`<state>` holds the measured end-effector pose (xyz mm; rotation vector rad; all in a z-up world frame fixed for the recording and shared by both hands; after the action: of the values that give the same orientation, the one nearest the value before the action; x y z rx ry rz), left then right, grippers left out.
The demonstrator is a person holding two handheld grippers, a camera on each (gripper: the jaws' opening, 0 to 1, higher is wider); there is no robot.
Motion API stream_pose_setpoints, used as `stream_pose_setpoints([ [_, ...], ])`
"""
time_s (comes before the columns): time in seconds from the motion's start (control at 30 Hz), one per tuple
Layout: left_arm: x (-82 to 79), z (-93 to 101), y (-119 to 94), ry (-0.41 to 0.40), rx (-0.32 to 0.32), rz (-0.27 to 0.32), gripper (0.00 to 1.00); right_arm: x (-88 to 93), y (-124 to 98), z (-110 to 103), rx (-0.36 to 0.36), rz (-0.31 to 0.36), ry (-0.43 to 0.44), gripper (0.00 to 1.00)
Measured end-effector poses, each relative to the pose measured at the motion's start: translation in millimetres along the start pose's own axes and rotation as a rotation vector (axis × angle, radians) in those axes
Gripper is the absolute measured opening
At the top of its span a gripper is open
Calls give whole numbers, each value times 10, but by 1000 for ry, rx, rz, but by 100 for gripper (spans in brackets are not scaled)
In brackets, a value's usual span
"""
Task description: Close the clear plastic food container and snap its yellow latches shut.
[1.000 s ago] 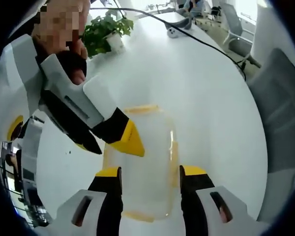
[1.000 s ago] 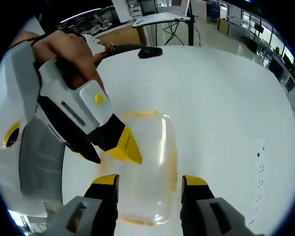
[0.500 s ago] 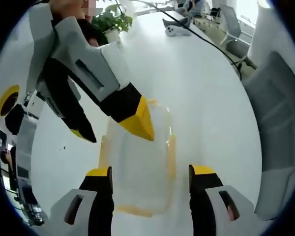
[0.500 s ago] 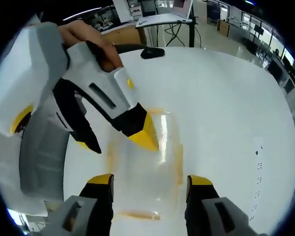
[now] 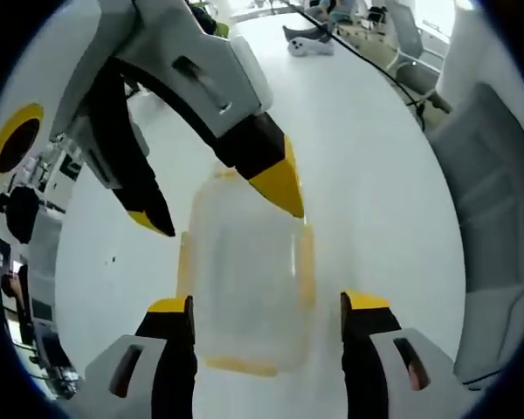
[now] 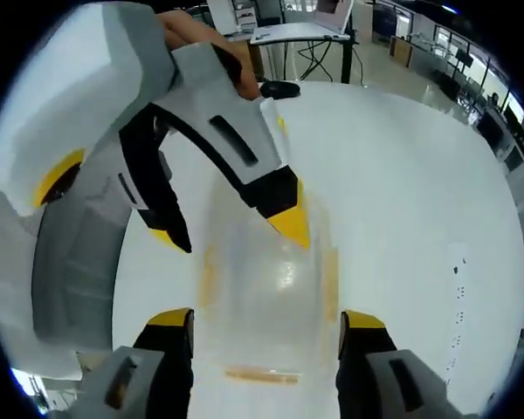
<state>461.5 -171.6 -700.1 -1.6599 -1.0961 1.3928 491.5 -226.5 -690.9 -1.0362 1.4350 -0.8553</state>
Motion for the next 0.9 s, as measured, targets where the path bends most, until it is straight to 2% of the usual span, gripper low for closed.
stream_pose_setpoints([
  [0.07,-4,-15,-1,-4,7,2,67,3,-1,5,6,5,3,70],
  [0.67,71,-97,49,-22,28,-14,72,125,-7,-107,53,16,10,70],
  [0.9,100,-137,61,-8,39,-29,73,214,-12,-140,65,-9,-4,71],
])
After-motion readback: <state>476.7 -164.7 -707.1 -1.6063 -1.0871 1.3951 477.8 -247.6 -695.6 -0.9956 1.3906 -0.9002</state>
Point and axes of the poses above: the point that each gripper's makers call its tool centre point, and the gripper's own axes: y roughly forward along the fingers, z roughly to its right, x roughly out of its underside, the point moved 3 cm from there along -y, roughly backward along the fingers, and after that the axes turned 2 degrees about x, right-handed, at the moved point
